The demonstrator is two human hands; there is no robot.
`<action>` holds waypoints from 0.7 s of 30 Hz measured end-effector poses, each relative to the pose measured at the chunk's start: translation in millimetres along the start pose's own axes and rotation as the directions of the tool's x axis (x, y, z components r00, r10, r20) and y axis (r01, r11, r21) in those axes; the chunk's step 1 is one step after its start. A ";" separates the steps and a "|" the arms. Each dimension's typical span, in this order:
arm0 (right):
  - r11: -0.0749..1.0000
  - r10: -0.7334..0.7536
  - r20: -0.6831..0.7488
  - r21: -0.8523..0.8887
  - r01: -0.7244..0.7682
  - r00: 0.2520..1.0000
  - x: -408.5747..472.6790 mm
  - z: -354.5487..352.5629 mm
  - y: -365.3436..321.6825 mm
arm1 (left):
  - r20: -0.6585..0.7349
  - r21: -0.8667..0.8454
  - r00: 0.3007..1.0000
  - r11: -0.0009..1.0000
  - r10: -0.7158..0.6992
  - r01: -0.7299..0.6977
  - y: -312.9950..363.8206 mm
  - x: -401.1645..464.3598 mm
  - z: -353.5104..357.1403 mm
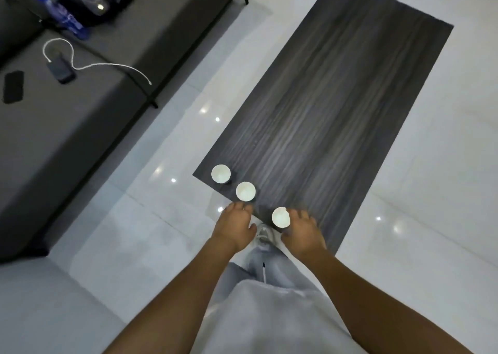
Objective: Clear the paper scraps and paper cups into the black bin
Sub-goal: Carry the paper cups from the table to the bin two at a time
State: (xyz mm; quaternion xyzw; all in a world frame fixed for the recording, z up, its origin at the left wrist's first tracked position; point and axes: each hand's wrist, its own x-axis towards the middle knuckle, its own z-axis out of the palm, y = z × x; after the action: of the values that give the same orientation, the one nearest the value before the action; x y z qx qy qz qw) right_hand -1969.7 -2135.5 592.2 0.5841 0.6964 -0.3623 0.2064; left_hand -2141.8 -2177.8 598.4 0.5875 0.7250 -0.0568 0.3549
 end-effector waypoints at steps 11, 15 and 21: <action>0.959 0.228 -0.013 0.177 -0.222 0.974 77.9 55.2 18.3 | 0.138 0.261 0.981 0.951 0.135 -0.167 -34.3 116.9 37.5; 0.949 0.257 -0.040 0.197 -0.245 0.966 114.4 88.3 16.8 | 0.118 0.332 0.976 0.919 0.183 -0.212 -53.0 155.2 63.6; 0.908 0.354 -0.063 0.261 -0.327 0.933 157.5 136.0 15.7 | 0.223 0.514 0.949 0.800 0.225 -0.310 -85.7 190.9 103.7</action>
State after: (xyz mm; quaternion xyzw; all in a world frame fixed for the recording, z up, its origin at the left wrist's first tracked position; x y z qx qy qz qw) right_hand -2009.7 -2131.4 387.4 0.7366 0.5435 -0.3719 0.1540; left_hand -2182.9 -2100.7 381.9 0.7542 0.5596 -0.2530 0.2323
